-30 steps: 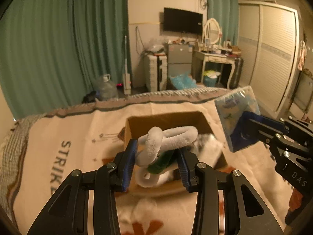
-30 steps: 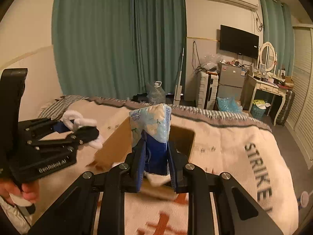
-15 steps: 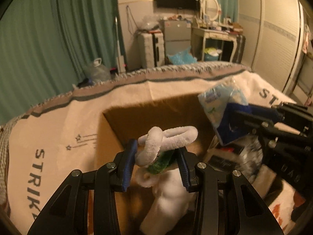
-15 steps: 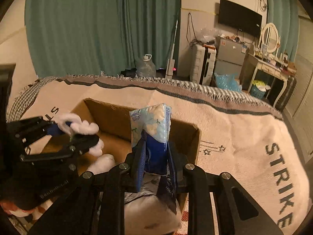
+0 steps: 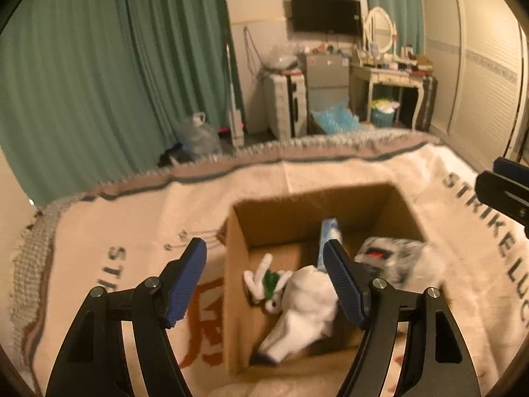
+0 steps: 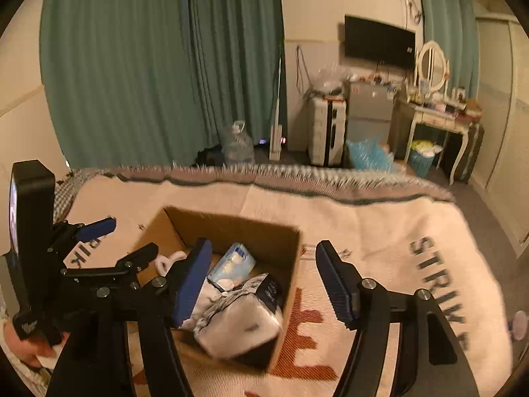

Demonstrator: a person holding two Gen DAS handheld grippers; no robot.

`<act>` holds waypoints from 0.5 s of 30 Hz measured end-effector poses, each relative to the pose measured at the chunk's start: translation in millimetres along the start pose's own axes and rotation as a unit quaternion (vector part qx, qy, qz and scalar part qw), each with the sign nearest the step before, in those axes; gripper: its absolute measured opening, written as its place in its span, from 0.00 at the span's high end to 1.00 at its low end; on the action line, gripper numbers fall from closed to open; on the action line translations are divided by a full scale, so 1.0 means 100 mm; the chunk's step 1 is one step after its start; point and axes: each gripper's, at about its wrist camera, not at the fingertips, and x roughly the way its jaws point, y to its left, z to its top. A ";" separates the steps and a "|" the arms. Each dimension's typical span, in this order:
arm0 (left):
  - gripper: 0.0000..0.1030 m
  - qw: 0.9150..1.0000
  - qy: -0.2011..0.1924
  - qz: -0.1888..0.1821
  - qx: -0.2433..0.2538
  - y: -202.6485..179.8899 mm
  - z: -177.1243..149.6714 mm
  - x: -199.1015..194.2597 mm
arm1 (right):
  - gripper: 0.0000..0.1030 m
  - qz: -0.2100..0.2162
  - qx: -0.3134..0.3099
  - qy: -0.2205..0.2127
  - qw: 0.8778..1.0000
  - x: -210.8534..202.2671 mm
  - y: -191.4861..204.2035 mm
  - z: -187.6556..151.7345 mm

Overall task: Organize soft objects
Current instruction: 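Lower both held items into the box and open both tools, then grasp the white face mask with the left tool while the right tool grasps a cotton pad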

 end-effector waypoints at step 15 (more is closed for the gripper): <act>0.13 0.992 -0.125 -0.013 -0.002 0.11 0.05 -2.13 | 0.10 -0.018 -0.026 -0.063 0.997 -2.06 0.29 0.00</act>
